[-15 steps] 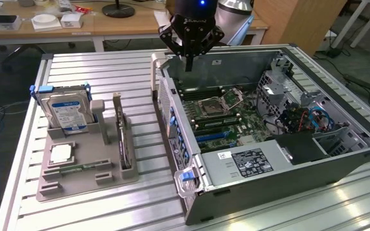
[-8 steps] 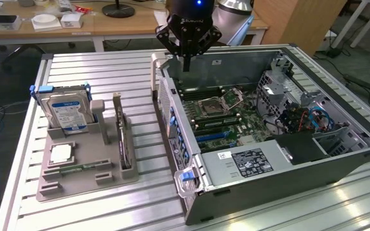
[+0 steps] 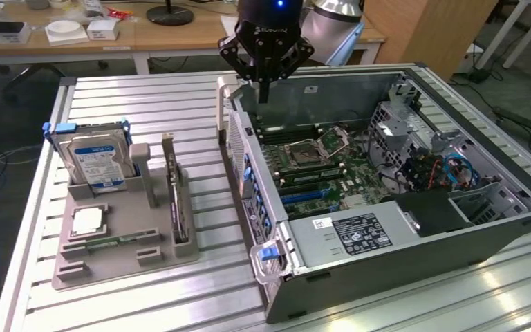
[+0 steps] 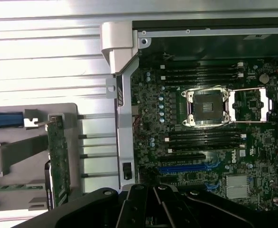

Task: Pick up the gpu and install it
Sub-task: 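Reach for the gpu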

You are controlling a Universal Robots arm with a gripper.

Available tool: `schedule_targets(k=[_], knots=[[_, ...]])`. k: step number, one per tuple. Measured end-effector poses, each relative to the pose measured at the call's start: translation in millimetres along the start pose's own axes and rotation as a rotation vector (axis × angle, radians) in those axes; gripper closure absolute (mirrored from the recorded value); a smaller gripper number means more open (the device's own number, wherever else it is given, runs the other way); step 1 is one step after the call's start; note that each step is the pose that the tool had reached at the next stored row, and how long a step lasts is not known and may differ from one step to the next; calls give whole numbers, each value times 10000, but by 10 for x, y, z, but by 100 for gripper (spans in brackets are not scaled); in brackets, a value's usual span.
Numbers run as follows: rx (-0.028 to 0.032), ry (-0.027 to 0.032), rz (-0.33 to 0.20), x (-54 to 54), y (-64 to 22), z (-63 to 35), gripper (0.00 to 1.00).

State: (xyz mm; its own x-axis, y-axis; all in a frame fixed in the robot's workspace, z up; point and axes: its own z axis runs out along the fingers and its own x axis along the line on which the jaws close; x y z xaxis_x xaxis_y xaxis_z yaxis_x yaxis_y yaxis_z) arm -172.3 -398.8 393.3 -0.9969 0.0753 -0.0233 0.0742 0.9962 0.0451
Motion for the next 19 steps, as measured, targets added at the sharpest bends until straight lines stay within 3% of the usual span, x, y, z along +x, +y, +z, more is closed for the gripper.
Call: schedule_targets(k=[19], knots=[[0,0,-1,156,-12,-4,90]])
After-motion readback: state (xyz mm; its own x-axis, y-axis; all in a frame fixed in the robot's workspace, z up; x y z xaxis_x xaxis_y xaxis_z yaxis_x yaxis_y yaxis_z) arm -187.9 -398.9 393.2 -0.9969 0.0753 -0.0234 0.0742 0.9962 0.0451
